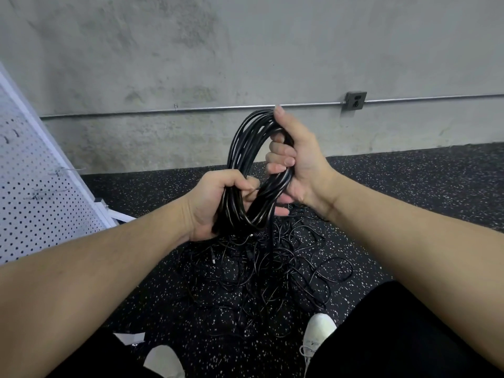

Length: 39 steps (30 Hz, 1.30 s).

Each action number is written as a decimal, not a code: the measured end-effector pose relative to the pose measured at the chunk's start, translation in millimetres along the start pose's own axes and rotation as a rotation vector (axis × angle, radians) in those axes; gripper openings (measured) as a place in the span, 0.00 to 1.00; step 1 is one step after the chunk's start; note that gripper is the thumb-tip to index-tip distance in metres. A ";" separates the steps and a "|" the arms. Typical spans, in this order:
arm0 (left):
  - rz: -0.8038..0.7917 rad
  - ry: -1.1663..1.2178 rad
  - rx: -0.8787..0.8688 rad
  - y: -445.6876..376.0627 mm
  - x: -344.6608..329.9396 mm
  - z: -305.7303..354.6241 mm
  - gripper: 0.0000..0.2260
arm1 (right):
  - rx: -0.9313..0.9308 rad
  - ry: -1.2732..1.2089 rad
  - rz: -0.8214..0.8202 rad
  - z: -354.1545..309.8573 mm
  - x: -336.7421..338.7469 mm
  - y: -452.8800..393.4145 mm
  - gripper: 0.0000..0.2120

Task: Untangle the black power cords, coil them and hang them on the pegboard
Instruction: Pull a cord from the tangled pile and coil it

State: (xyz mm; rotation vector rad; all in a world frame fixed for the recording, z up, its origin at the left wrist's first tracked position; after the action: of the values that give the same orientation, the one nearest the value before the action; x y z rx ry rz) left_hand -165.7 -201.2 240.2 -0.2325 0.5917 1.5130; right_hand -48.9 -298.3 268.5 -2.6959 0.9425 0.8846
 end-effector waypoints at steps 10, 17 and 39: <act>-0.045 -0.049 -0.019 -9.4 4.1 -6.4 0.05 | 0.024 0.278 0.075 10.4 10.3 -14.4 0.26; 0.255 -0.143 -0.189 -12.5 24.9 9.0 0.09 | -0.408 0.579 -0.173 34.2 37.5 -6.6 0.47; 0.529 -0.763 -0.179 -17.4 23.5 20.9 0.17 | 0.002 1.679 -0.397 18.5 43.8 -2.5 0.15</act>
State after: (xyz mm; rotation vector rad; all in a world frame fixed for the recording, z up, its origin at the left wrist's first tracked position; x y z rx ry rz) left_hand -145.3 -171.8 242.3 0.3927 -0.1135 1.9986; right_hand -28.7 -313.1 228.0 -2.9447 0.3551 -1.6696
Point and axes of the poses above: each hand's wrist, its own y-axis away from the middle knuckle, its own x-axis out of the back of the hand, z = x × y, the point moved 1 cm from there along -y, towards the middle knuckle, and after that the axes turned 3 degrees about y, right-handed, at the moved point
